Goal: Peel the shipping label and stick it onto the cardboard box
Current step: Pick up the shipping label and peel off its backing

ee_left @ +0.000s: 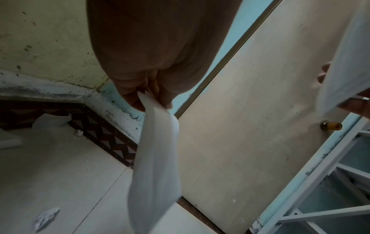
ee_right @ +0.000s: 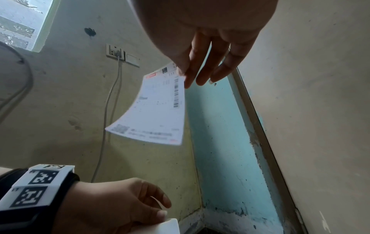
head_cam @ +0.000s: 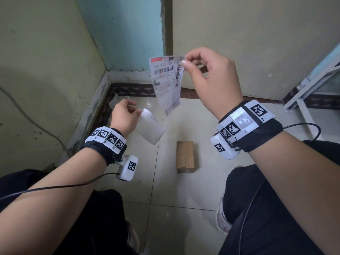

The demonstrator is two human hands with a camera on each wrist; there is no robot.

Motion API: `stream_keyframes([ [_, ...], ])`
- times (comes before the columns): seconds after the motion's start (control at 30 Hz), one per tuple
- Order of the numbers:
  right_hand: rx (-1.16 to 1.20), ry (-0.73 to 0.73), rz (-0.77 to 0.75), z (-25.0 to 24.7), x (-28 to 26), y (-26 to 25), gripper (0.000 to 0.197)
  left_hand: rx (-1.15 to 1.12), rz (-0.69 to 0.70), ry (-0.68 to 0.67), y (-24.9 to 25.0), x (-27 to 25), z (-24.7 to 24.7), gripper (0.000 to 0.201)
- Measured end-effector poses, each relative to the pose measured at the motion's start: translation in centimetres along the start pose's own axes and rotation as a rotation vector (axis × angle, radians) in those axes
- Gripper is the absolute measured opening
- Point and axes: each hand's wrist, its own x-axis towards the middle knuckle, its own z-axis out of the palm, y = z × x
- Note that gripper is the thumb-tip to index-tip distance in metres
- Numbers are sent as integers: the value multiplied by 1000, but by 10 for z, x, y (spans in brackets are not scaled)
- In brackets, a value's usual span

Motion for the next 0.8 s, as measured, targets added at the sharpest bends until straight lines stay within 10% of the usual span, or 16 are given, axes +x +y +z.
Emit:
stream_keyframes([
  [0.8,58,-220,257,27,-10,30,9,463,100,-298,-50,0,52,15],
])
